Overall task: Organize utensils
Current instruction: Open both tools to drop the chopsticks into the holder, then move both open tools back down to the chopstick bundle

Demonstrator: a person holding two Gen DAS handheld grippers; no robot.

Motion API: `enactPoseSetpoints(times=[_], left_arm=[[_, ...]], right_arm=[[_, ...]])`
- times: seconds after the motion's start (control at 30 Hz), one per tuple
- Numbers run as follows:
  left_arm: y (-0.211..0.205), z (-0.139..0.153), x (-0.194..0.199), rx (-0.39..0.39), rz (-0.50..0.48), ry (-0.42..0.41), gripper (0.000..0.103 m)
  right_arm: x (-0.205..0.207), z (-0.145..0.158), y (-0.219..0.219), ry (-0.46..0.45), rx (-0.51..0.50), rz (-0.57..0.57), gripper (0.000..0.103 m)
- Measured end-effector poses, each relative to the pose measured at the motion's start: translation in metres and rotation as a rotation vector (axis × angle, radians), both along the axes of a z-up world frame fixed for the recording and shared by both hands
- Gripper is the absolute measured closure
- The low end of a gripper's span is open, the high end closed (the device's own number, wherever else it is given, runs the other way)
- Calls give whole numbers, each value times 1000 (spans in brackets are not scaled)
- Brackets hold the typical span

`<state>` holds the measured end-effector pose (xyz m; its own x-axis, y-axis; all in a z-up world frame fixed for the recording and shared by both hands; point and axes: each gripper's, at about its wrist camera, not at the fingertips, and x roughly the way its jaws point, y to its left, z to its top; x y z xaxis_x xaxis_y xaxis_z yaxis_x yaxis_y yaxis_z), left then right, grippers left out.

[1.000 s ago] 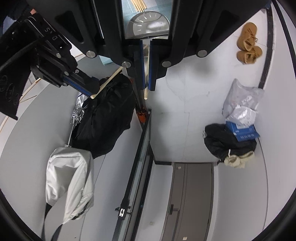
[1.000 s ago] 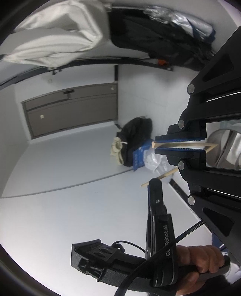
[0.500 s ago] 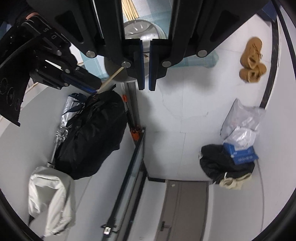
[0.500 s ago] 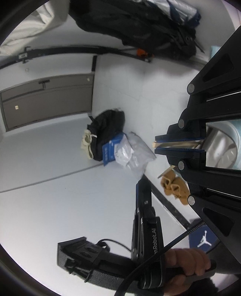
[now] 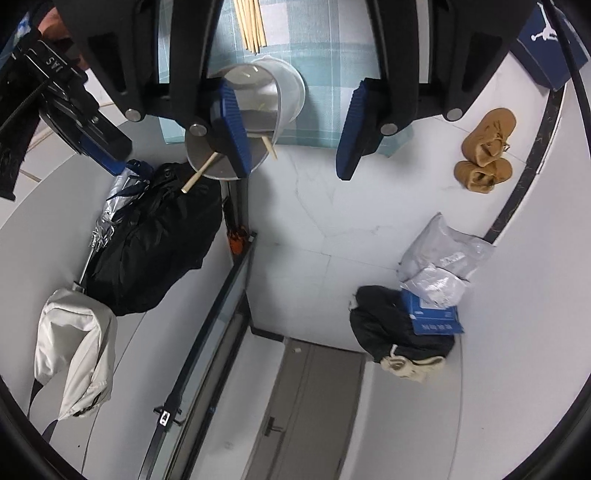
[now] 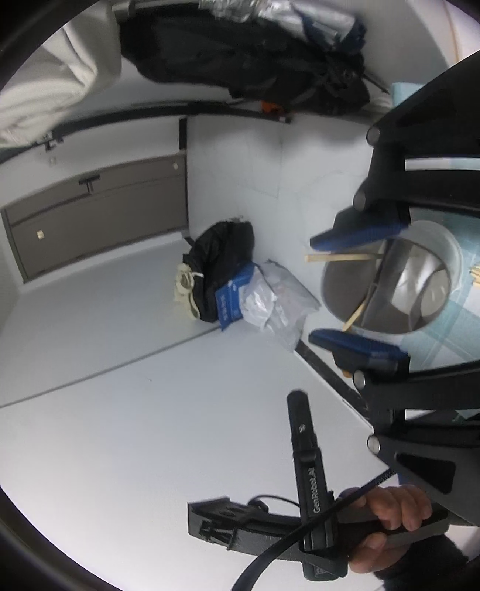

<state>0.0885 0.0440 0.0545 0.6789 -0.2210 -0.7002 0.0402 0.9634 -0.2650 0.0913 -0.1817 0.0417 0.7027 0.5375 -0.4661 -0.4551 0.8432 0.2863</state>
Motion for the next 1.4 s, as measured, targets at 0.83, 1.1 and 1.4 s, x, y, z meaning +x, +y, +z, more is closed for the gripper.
enactPoseSetpoints(times=[0.83,1.1,1.4], left_arm=[[-17,-21,-97,-9,68,-127,12],[-17,-51,-108,26,98,-170,5],[-16,-92,-102,103,121,-137,5]], right_arm=[[-143,-10,-28,-69,-3,-162,19],[-157,-50,-35,-16,-53,-222,16],[-148,-90,-36,98,-133,-240,16]])
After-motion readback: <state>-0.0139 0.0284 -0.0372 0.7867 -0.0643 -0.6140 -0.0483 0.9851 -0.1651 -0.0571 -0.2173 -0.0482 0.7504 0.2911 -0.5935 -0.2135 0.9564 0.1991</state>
